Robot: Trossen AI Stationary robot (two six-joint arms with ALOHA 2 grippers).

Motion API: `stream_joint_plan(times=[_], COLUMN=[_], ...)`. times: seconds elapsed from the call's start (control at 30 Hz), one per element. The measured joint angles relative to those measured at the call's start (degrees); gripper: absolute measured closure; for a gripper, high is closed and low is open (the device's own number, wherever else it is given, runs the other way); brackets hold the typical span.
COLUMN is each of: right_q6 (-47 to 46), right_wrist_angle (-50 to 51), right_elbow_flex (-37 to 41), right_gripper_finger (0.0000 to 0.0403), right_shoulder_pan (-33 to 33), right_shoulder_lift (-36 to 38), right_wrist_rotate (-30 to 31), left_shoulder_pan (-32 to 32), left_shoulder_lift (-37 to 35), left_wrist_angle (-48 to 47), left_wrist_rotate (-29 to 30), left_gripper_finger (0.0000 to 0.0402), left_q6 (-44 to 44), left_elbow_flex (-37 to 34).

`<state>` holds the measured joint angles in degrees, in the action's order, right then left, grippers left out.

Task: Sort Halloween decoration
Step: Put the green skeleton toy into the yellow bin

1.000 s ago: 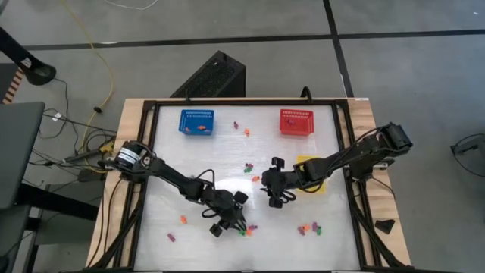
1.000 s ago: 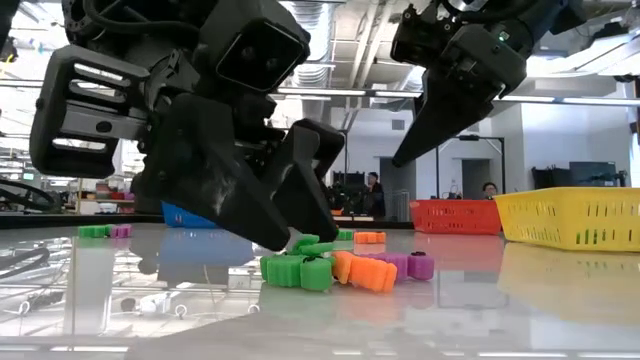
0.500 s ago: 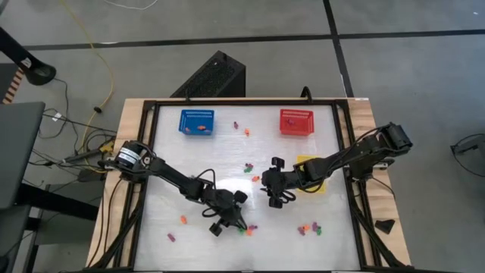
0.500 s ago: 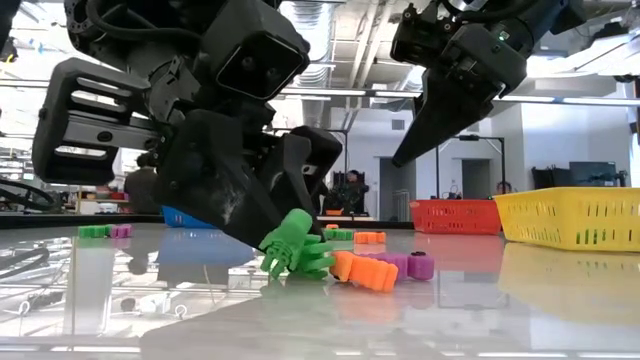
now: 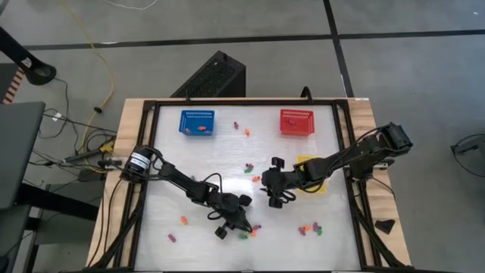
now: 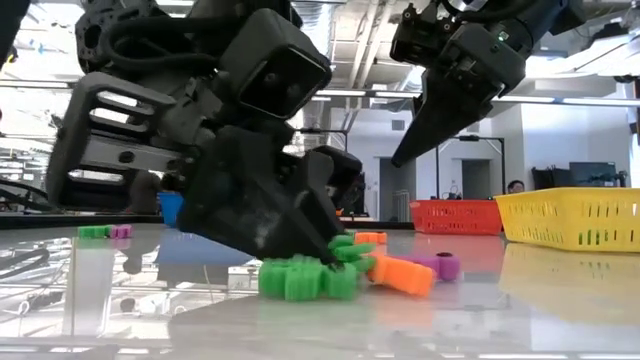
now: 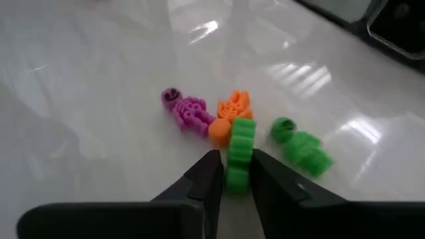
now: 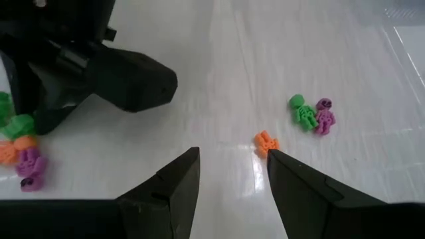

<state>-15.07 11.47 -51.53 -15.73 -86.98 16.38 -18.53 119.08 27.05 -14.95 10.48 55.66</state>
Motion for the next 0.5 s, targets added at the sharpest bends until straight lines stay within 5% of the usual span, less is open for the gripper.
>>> stream_joint_plan(times=[0.17, 0.5], right_q6=[0.0, -1.7], right_wrist_angle=[0.7, 5.3], right_elbow_flex=[0.0, -0.4], right_gripper_finger=[0.0198, 0.0198], right_shoulder_pan=[0.0, 0.0], right_shoulder_lift=[0.0, 2.1], right_wrist_rotate=[0.0, 0.1], left_shoulder_pan=[0.2, 0.6], left_shoulder_lift=[-1.4, -13.6], left_wrist_angle=[-2.9, -15.7], left_wrist_rotate=[0.3, 7.9], left_gripper_finger=[0.0386, 0.0385], left_q6=[0.0, 6.3], left_elbow_flex=[0.3, 0.1])
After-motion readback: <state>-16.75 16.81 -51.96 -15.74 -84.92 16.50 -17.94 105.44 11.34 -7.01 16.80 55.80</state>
